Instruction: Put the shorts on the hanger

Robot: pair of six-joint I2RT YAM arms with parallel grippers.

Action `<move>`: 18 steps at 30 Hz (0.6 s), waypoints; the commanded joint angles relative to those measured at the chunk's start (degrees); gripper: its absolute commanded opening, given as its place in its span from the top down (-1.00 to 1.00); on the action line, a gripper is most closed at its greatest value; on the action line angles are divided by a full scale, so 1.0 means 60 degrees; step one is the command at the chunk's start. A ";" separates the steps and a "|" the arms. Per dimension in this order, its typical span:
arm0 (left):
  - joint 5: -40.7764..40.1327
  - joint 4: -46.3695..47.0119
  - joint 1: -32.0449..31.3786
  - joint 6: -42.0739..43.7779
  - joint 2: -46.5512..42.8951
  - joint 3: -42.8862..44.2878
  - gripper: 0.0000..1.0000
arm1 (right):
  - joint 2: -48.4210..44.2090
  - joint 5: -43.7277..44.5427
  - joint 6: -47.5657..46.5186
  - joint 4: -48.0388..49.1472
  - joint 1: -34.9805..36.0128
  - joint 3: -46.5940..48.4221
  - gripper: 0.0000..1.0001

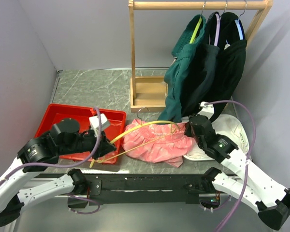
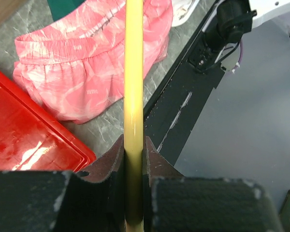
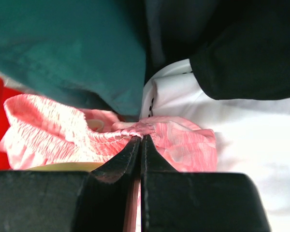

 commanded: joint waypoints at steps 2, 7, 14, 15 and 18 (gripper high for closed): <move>0.0073 0.0782 -0.0227 0.0424 0.0132 0.0204 0.98 | -0.0508 -0.0853 -0.1032 0.0313 -0.0067 0.0464 1.00; 0.0014 0.1103 -0.0271 0.0674 0.0190 0.0203 0.98 | -0.0290 -0.1310 -0.1414 0.0183 0.0225 0.0976 1.00; 0.0028 0.1807 -0.0256 0.1507 0.0234 0.0028 0.98 | 0.0399 0.0520 -0.1518 -0.0958 0.2187 0.2337 1.00; 0.0057 0.1923 -0.0256 0.1611 0.0379 -0.0045 0.98 | 0.0458 0.0651 -0.1459 -0.1062 0.2363 0.2441 1.00; 0.0233 0.2347 -0.0271 0.1948 0.0585 -0.0454 0.98 | 0.0444 0.0668 -0.1239 -0.0991 0.2394 0.2471 1.00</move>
